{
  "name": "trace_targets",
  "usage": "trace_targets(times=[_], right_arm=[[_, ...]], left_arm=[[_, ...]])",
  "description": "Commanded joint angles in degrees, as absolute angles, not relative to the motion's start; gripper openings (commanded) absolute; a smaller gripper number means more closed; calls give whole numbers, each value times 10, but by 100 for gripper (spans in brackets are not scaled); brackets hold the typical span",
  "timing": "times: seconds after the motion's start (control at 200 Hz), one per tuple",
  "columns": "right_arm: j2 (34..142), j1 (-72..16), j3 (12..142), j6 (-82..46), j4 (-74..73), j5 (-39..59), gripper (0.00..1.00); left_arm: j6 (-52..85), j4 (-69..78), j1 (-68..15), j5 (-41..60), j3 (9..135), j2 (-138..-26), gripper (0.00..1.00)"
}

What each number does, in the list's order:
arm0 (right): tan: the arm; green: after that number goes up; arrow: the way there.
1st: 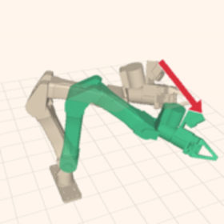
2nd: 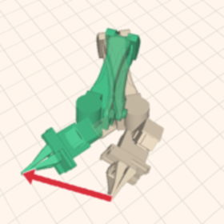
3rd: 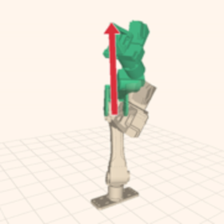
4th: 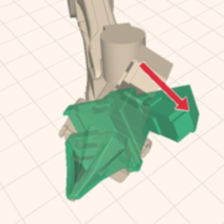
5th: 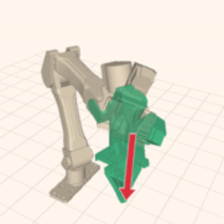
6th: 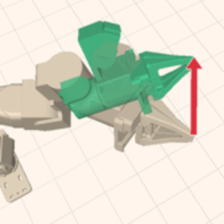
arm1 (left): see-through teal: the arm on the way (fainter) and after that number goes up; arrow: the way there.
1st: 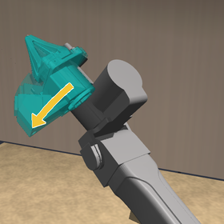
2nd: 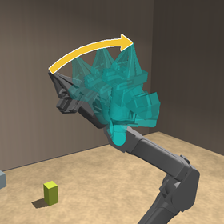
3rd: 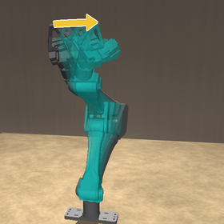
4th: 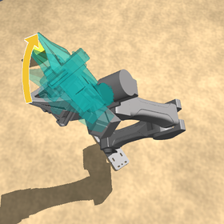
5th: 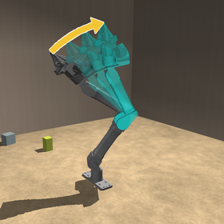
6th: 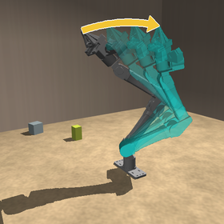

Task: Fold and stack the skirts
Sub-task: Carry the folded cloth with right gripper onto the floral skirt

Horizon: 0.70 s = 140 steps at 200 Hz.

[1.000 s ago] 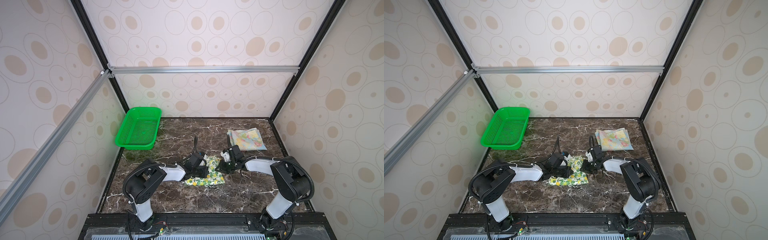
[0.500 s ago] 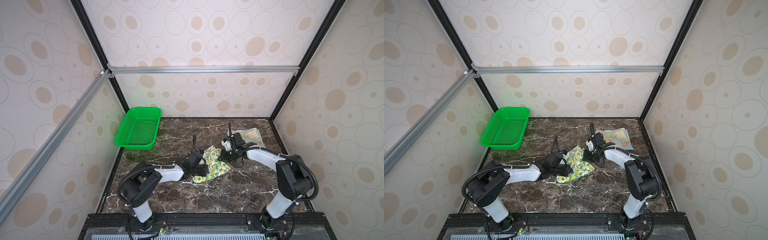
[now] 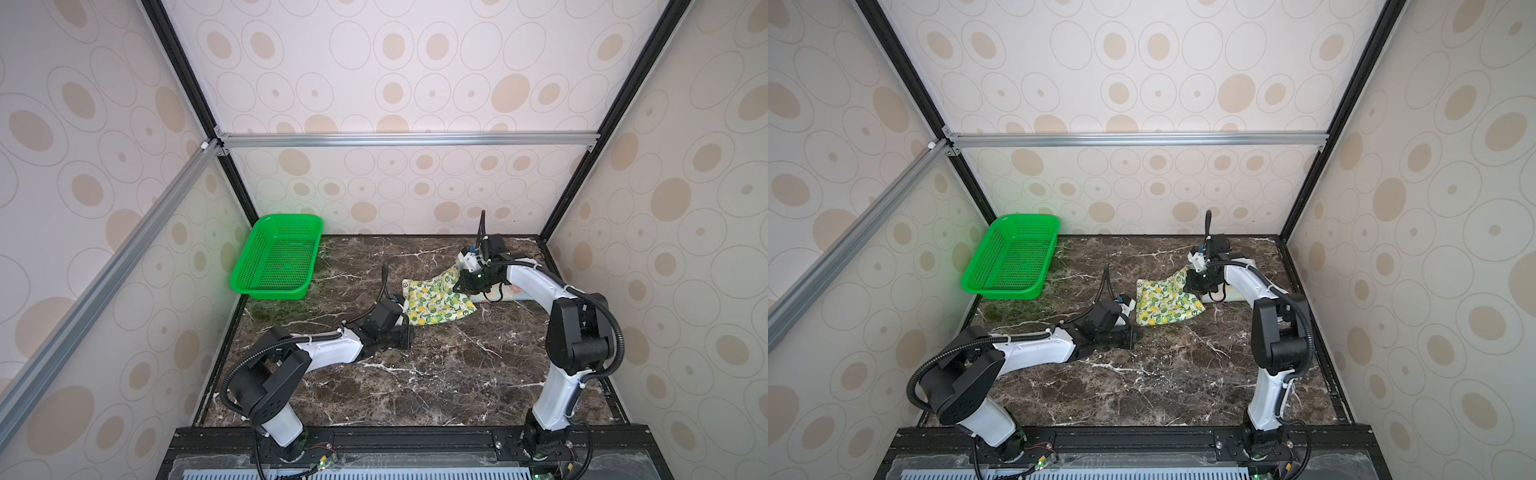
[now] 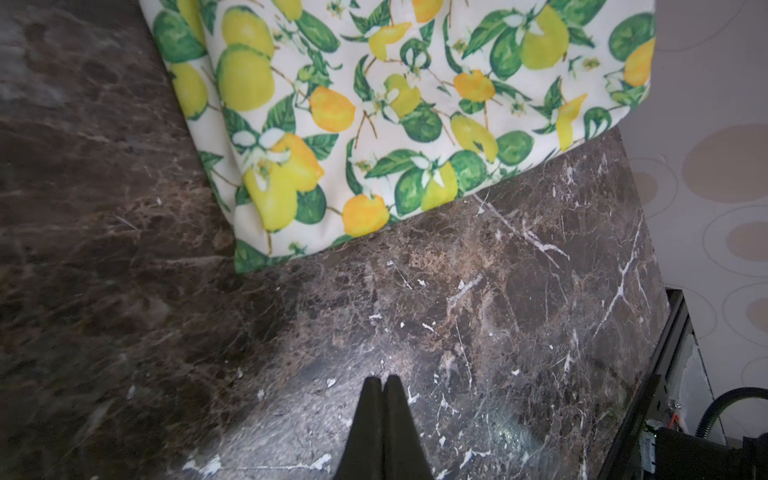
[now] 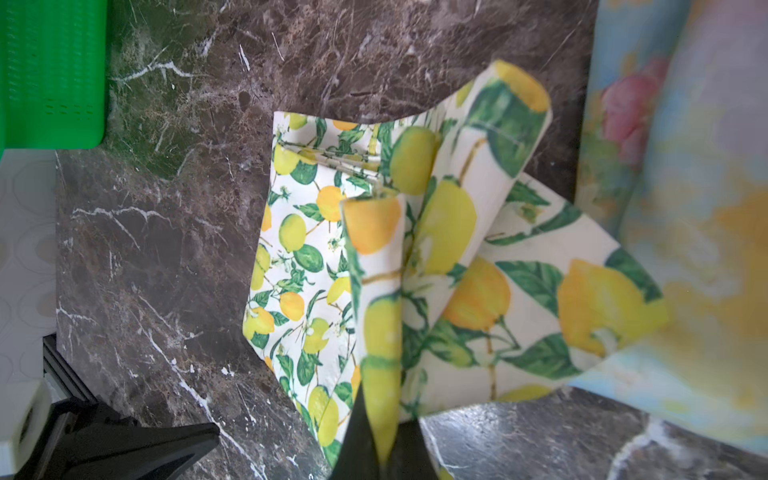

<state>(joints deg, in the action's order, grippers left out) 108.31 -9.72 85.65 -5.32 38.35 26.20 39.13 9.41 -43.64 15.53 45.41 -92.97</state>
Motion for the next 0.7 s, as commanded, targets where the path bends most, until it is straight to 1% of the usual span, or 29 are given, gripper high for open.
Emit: trace_targets(times=[0.0, 0.355, 0.56, 0.695], right_arm=[[1095, -73, 905, 0, 436, 292, 0], [1151, -5, 1061, 51, 514, 342, 0], [1209, 39, 1169, 71, 574, 422, 0], [1228, 53, 1206, 97, 602, 435, 0]], left_arm=[[386, 86, -431, 146, 452, -918, 0], [386, 79, -428, 144, 461, -931, 0], [377, 56, -427, 138, 479, -942, 0], [382, 55, -428, 134, 482, -945, 0]])
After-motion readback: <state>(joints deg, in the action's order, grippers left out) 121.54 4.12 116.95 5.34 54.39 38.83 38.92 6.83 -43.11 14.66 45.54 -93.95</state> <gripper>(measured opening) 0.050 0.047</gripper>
